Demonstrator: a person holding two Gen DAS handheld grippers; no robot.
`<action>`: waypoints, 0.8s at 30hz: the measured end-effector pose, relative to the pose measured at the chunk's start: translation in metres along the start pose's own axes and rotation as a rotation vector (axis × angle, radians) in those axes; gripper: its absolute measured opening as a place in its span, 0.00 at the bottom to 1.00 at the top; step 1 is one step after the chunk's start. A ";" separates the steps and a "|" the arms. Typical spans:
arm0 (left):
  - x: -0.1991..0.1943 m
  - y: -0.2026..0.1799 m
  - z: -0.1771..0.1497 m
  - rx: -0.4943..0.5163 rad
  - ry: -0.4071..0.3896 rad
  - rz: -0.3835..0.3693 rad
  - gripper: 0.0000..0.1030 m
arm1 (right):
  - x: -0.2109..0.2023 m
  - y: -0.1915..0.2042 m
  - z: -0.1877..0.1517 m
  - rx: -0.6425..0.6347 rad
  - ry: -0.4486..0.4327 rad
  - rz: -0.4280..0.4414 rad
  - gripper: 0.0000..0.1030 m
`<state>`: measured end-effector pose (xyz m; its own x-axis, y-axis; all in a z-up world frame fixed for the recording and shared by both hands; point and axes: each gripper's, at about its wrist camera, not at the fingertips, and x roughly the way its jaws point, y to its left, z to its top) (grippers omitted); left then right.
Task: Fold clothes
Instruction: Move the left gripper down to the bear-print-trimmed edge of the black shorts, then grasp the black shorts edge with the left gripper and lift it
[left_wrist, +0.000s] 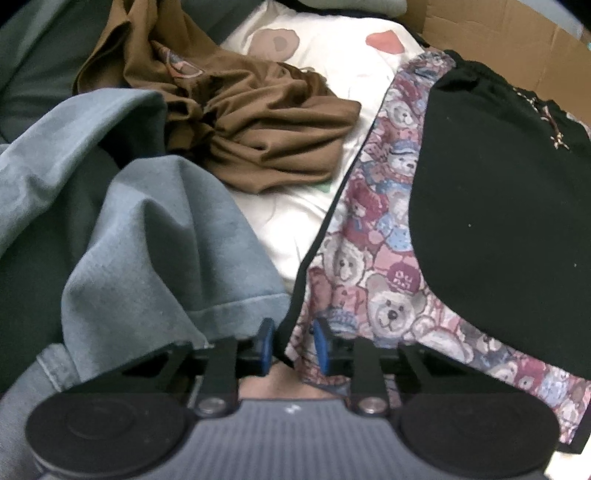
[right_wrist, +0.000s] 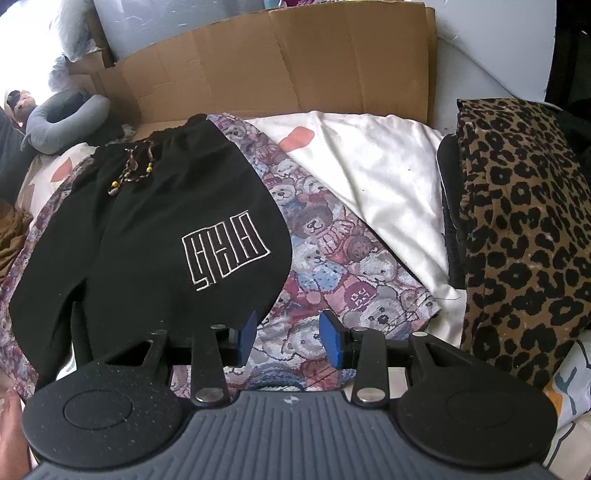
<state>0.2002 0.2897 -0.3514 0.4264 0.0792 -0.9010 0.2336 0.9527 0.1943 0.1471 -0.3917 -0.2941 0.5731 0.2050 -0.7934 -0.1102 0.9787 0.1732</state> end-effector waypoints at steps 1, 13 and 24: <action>0.001 0.000 0.000 0.001 0.002 0.000 0.18 | 0.000 0.000 0.000 -0.001 -0.001 -0.001 0.43; 0.009 -0.003 -0.005 0.011 0.025 0.002 0.28 | 0.004 0.004 -0.004 -0.010 0.015 0.012 0.43; -0.008 0.002 -0.001 -0.017 -0.017 -0.017 0.10 | 0.007 0.006 -0.004 -0.038 0.017 -0.036 0.43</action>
<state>0.1965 0.2914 -0.3440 0.4374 0.0579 -0.8974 0.2263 0.9587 0.1721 0.1470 -0.3844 -0.3006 0.5635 0.1693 -0.8086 -0.1210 0.9851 0.1220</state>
